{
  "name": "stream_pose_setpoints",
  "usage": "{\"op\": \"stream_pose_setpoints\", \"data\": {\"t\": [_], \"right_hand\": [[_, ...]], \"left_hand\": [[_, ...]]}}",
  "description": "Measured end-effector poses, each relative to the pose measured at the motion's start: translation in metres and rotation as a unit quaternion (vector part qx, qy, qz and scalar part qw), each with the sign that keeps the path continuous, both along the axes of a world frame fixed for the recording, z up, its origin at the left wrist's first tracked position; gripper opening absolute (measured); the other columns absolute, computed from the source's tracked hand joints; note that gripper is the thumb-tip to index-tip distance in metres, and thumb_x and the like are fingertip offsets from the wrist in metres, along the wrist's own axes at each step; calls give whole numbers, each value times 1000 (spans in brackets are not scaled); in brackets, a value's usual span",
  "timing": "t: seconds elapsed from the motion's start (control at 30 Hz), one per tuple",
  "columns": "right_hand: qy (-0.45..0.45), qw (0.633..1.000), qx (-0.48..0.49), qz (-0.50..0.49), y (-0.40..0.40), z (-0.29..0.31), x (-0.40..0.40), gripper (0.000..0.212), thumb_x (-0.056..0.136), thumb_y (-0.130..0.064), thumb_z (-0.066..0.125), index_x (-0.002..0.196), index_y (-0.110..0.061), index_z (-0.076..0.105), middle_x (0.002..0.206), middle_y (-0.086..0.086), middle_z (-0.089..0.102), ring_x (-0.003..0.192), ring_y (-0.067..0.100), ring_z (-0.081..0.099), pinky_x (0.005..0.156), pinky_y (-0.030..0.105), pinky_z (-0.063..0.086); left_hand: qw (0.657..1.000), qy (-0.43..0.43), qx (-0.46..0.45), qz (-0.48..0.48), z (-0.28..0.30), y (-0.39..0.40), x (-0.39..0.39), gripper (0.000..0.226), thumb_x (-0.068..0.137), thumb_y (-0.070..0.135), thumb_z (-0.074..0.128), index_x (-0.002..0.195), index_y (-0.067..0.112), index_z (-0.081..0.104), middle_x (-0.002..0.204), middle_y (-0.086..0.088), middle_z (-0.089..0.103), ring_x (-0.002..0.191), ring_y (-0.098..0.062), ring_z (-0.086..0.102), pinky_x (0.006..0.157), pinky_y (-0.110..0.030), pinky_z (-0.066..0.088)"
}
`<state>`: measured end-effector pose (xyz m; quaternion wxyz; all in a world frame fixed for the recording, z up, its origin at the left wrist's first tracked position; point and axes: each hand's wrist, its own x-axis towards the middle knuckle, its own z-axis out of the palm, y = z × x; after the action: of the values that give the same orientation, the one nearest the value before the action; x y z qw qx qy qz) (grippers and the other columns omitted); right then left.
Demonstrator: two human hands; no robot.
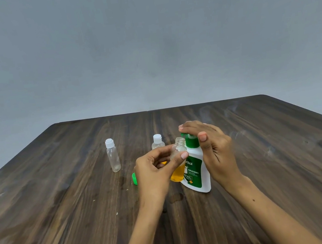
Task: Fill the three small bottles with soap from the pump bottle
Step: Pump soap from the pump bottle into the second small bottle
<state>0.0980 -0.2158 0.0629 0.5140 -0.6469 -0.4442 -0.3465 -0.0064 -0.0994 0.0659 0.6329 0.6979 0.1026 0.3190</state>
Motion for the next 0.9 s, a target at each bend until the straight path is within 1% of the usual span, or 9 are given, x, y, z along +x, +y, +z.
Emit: {"op": "stream_pose_setpoints", "data": {"t": [0.13,0.2,0.3,0.47,0.67,0.77,0.9], "right_hand": [[-6,1000,-12,-7,0,2,1,61,104,-49,21,112,-14,70,119,-1,68,119,13,59,97,50,45],[-8,1000,0,-5,1,-1,1,60,104,-48,22,109,-13,71,116,-2,69,116,12,61,94,51,47],[-2,1000,12,-1,2,-3,-1,58,104,-46,24,106,-12,72,112,-4,69,111,11,63,90,50,48],[-13,1000,-2,-8,0,0,0,58,105,-46,22,111,-14,70,117,-4,68,117,10,59,95,44,46],[-18,1000,0,-11,2,1,-2,57,105,-46,22,112,-14,68,119,-7,65,120,9,57,97,36,45],[-17,1000,12,-9,3,1,-3,58,105,-45,23,109,-12,70,116,-6,66,117,10,59,95,40,47],[-9,1000,22,-13,5,1,-3,60,105,-45,23,103,-11,72,110,-7,68,109,10,63,91,47,48]], "left_hand": [[1000,-3,-3,1,1,1,0,35,59,37,82,92,26,76,90,7,77,90,-11,72,90,-45,56],[1000,-7,-4,-1,2,1,0,34,58,38,82,90,28,76,90,7,77,90,-11,72,91,-46,56],[1000,-5,-3,-3,2,0,0,36,58,38,81,92,26,76,90,6,77,90,-10,72,90,-45,56],[1000,-1,-2,-5,2,-1,-2,42,58,38,80,97,21,76,92,5,77,90,-10,72,90,-43,57],[1000,-3,5,2,1,1,-2,41,59,39,81,95,21,77,90,5,77,88,-11,72,89,-44,57],[1000,-5,5,0,2,1,-1,42,59,40,81,96,20,77,90,5,77,89,-11,72,89,-45,57],[1000,-6,0,-3,4,-1,-1,38,57,38,81,92,24,76,89,5,77,87,-9,72,89,-43,57]]}}
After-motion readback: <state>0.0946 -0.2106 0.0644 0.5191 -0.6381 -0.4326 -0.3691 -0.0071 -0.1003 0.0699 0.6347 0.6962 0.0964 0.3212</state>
